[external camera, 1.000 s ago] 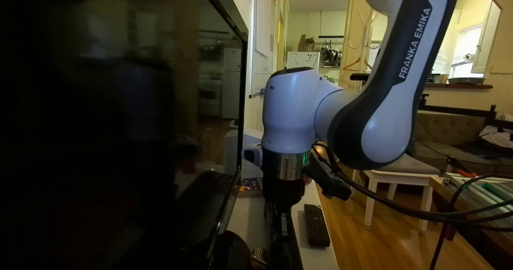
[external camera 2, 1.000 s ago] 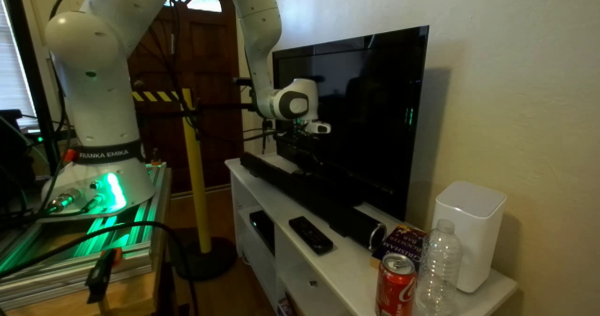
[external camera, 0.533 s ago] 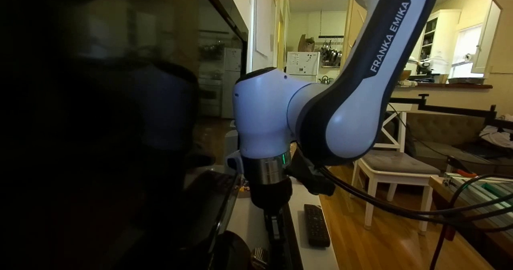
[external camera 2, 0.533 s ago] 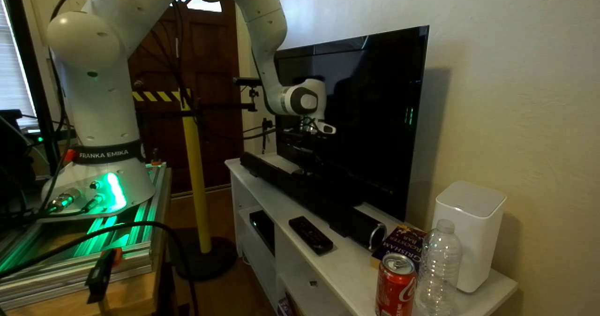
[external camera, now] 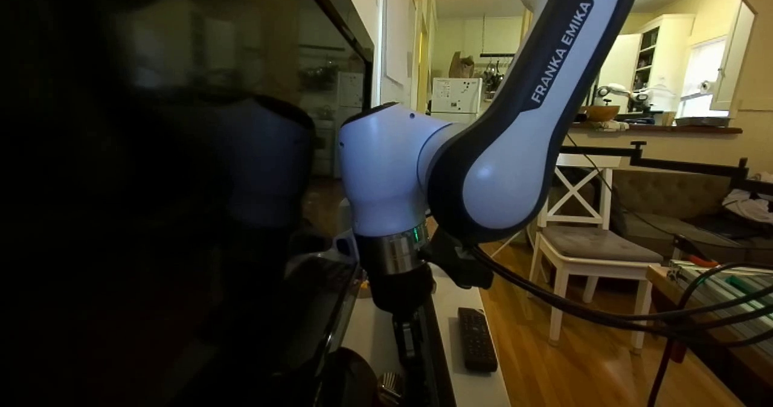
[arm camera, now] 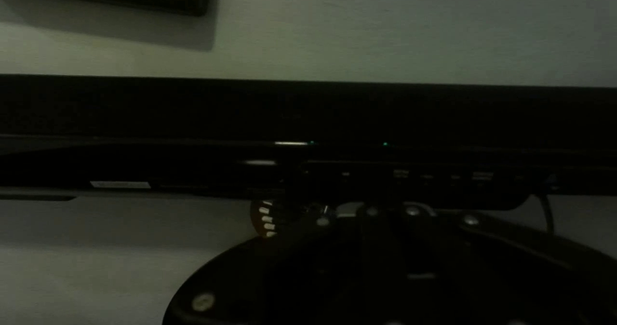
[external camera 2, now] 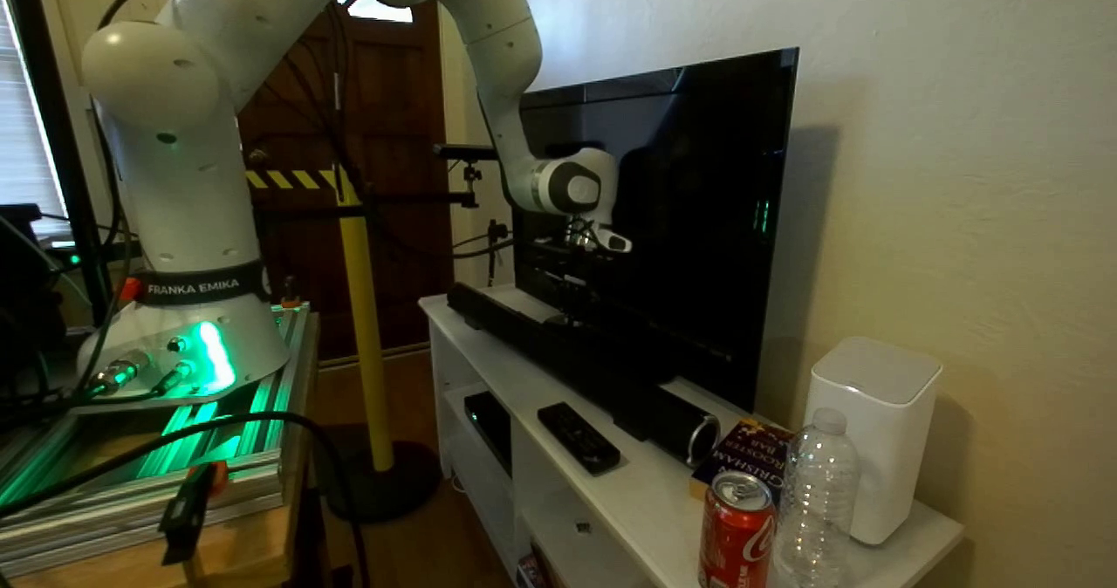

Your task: Press down on the top of the black speaker.

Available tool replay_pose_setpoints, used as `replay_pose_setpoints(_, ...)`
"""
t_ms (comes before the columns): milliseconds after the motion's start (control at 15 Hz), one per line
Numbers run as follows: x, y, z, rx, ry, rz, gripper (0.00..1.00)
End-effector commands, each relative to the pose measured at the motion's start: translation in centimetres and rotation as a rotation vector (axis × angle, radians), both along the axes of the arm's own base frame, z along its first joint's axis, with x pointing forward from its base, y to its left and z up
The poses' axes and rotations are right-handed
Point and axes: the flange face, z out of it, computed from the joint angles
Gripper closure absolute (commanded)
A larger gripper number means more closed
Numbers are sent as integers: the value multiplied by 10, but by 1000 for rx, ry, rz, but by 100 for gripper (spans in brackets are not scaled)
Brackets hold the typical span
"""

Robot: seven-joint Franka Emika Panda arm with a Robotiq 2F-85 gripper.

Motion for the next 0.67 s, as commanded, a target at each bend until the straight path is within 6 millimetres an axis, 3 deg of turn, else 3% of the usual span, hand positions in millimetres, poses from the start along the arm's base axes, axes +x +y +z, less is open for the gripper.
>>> replay_pose_setpoints(0, -17, -14, -11, 108, -21, -38, 100)
replay_pose_setpoints(333, -41, -26, 5, 203, -105, -40, 99)
replay_pose_setpoints(600, -62, -22, 19, 242, -187, -37, 100)
